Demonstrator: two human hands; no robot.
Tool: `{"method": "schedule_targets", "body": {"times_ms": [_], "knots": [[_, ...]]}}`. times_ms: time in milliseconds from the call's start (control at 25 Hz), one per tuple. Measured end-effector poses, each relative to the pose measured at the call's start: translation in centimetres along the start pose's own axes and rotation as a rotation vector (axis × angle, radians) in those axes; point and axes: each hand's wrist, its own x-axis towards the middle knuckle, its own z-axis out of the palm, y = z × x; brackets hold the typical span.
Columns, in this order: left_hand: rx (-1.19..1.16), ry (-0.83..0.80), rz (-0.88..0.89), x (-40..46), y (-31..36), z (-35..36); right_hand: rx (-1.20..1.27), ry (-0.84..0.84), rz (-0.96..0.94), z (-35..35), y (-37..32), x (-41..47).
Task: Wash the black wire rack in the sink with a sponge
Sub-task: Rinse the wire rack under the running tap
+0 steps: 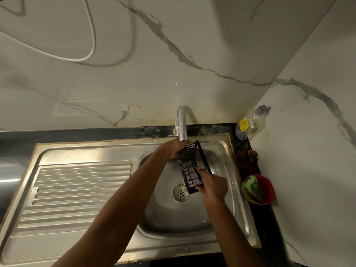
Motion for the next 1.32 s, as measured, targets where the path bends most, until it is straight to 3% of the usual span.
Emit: {"method": "schedule_targets", "body": {"times_ms": [160, 320, 520, 880, 1040, 1160, 1320], "knots": [[-0.080, -0.052, -0.136, 0.4, 0.0, -0.5, 0.012, -0.002, 0.006, -0.4, 0.4, -0.2], [-0.173, -0.067, -0.153, 0.6, -0.1, -0.8, 0.038, -0.006, 0.003, -1.0, 0.0, -0.3], [0.143, -0.143, -0.121, 0.5, 0.8, -0.2, 0.069, -0.055, 0.035, -1.9, -0.4, -0.3], [0.321, -0.046, -0.136, 3.8, -0.1, -0.3, 0.131, -0.094, 0.122, -2.9, -0.3, -0.4], [-0.018, 0.024, -0.050, 2.3, 0.9, -0.6, 0.158, -0.109, 0.161, -2.2, -0.7, -0.3], [0.085, -0.003, -0.001, 1.7, 0.3, -0.7, 0.165, -0.124, 0.181, -1.6, -0.5, -0.5], [-0.238, 0.169, 0.046, 1.3, -0.9, -1.0, 0.344, -0.173, 0.291, -2.0, -0.1, -0.1]]}}
